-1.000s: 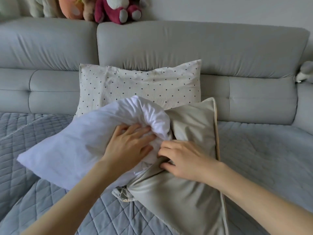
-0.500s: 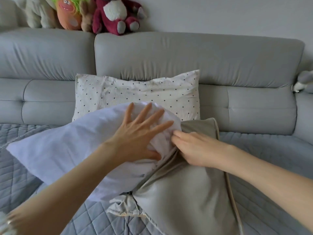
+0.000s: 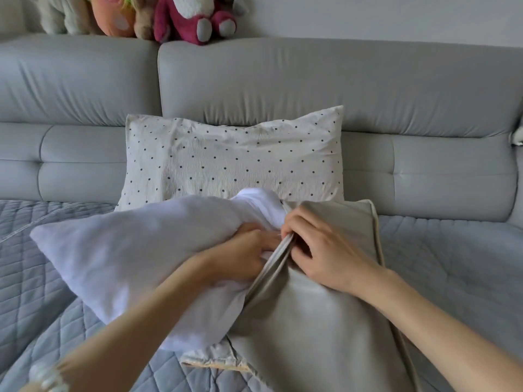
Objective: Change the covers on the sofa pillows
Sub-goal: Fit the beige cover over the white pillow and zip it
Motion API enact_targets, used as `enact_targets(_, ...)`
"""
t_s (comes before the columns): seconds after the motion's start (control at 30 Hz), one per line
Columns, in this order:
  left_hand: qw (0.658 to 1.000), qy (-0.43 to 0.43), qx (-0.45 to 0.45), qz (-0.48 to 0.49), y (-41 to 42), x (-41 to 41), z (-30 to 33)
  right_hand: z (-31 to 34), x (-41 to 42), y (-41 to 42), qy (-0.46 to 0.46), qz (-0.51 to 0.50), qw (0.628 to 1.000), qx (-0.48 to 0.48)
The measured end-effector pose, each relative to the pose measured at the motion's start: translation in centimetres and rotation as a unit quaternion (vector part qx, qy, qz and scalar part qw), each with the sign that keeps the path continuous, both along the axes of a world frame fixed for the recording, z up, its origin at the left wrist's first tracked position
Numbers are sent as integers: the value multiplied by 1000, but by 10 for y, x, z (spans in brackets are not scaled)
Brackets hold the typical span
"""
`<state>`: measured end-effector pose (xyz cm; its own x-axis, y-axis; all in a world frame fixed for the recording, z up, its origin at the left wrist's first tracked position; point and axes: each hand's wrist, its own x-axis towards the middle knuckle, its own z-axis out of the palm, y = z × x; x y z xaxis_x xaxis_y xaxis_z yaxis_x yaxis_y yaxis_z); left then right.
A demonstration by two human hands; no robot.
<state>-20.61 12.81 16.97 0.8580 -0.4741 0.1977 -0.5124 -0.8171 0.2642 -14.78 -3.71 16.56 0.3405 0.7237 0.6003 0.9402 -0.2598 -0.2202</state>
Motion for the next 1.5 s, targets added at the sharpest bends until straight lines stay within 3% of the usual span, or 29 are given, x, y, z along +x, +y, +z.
enact_targets(0.1,958,87,-273,32,12,-17,26,2,-3,-3,26,-19,999,-3)
enact_targets(0.13,930,77,-358,34,17,-31,38,4,-4,-3,23,-25,999,-11)
enact_targets(0.17,919,10,-392,42,21,-46,44,7,-5,-2,13,-32,999,-20)
enact_targets(0.2,924,-87,-366,68,25,-61,46,10,-6,-1,2,-37,999,-28)
enact_targets(0.27,937,-267,-147,174,34,-87,44,19,-10,1,-13,-38,997,-58)
enact_targets(0.3,928,-302,-39,213,39,-95,35,24,-14,2,-23,-37,996,-80)
enact_targets(0.37,932,-266,69,237,45,-106,10,29,-27,5,-60,-37,986,-148)
enact_targets(0.43,948,-217,104,206,41,-107,-14,30,-43,9,-107,-66,956,-266)
enact_targets(0.53,952,-237,124,149,30,-92,-29,28,-56,18,-149,-69,932,-324)
enact_targets(0.6,955,-239,105,141,24,-76,-27,35,-59,22,-117,-43,955,-269)
enact_targets(0.7,981,-176,-24,78,9,-55,-25,46,-58,7,-42,-11,985,-169)
enact_targets(0.77,987,-131,-89,21,-5,-43,-22,48,-60,-16,18,-40,994,-102)
enact_targets(0.87,990,-91,-87,-56,-22,-19,1,47,-60,-44,83,-98,992,-7)
enact_targets(0.97,983,-79,-159,-53,-34,-8,29,44,-47,-56,110,-171,978,-35)
enact_targets(1.0,975,-98,-199,-28,-37,-12,34,41,-41,-59,127,-195,971,-59)
enact_targets(1.07,940,-216,-262,27,-34,-32,35,31,-30,-62,155,-196,965,-78)
enact_targets(1.13,875,-395,-261,99,-18,-57,33,28,-28,-61,162,-179,968,-62)
enact_targets(1.2,807,-464,-282,232,12,-71,28,28,-29,-55,159,-175,970,-54)
enact_targets(1.27,777,-340,-411,334,40,-73,21,29,-31,-44,136,-197,971,-11)
enact_targets(1.37,727,-138,-577,346,52,-61,6,43,-32,-16,72,-176,973,128)
enact_targets(1.43,712,-121,-609,327,48,-52,0,66,-30,9,25,-123,985,122)
enact_targets(1.5,729,-144,-600,295,41,-46,3,96,-23,35,-5,-100,994,50)
